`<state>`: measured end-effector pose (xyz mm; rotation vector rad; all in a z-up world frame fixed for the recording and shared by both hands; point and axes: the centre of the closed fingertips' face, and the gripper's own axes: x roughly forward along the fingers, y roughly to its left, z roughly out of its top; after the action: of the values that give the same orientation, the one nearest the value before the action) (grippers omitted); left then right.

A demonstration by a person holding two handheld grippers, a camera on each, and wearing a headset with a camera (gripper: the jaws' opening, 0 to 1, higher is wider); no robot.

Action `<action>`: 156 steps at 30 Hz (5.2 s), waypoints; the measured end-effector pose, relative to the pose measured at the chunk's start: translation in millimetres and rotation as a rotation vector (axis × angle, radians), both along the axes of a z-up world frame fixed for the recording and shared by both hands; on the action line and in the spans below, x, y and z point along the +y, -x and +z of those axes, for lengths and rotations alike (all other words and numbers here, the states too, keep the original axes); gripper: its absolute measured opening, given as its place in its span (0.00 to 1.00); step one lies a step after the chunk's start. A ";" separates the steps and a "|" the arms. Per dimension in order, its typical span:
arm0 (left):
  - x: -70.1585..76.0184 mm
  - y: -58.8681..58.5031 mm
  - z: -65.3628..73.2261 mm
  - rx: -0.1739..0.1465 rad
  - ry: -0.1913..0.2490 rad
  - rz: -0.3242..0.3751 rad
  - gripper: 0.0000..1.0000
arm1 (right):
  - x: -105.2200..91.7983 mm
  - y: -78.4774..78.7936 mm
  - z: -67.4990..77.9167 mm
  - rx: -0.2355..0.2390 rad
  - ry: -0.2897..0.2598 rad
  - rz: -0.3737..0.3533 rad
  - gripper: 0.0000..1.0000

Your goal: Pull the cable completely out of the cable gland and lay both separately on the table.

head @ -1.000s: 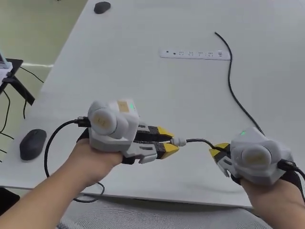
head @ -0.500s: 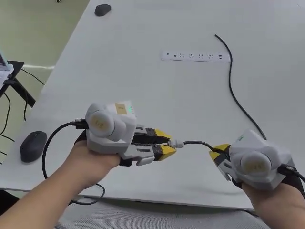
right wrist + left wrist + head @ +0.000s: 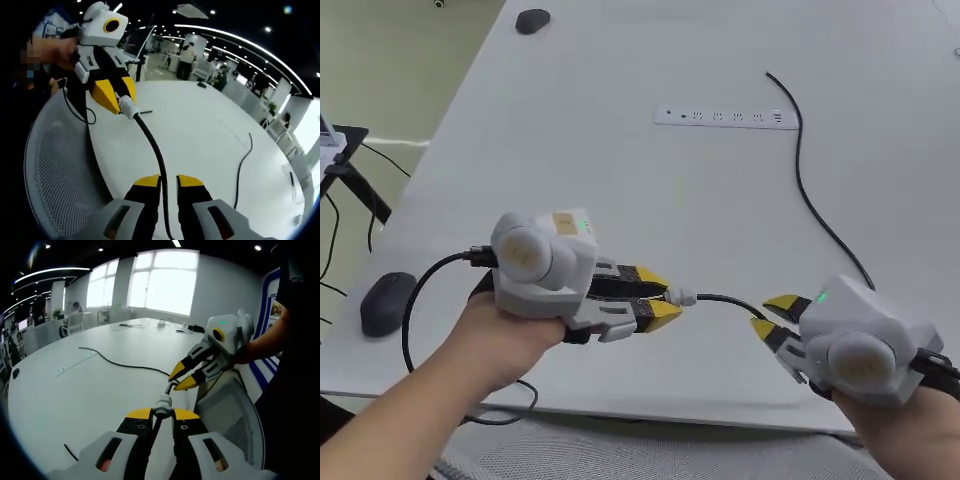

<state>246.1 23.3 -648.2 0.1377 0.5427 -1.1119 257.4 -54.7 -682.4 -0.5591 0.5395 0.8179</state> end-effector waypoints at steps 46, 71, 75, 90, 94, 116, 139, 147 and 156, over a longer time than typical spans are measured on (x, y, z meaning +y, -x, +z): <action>-5.9 0.4 4.5 -0.029 -0.010 0.005 0.15 | 48.6 2.6 20.1 -0.055 0.023 0.192 0.00; -7.4 -1.3 14.2 -0.035 0.011 0.004 0.15 | -5.1 -16.6 -7.9 0.070 -0.102 -0.112 0.00; -9.9 -0.1 12.9 -0.038 0.008 -0.001 0.15 | -12.8 -16.5 -17.8 0.128 -0.121 -0.179 0.00; -8.5 2.4 7.8 -0.018 0.006 -0.002 0.15 | -25.9 -18.8 -34.4 0.212 -0.159 -0.276 0.00; -6.7 2.9 5.7 -0.014 -0.003 -0.002 0.15 | -26.0 -17.4 -34.2 0.215 -0.160 -0.274 0.00; -1.1 -1.3 6.2 0.010 -0.007 0.012 0.15 | -21.8 -12.5 -19.2 0.182 -0.185 -0.158 0.16; -0.1 -4.6 -2.8 0.024 -0.028 0.015 0.15 | 57.1 1.5 20.7 0.020 0.001 0.273 0.15; -0.4 -9.0 -5.2 0.028 -0.026 0.017 0.15 | 67.2 -3.6 17.1 -0.010 0.044 0.313 0.03; -0.2 -11.5 -10.4 0.027 -0.039 0.003 0.15 | 66.4 -5.0 9.2 0.008 0.022 0.293 0.00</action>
<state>257.6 23.1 -658.7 0.1560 0.5888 -1.1022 262.5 11.7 -673.2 -0.6648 0.4798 1.0935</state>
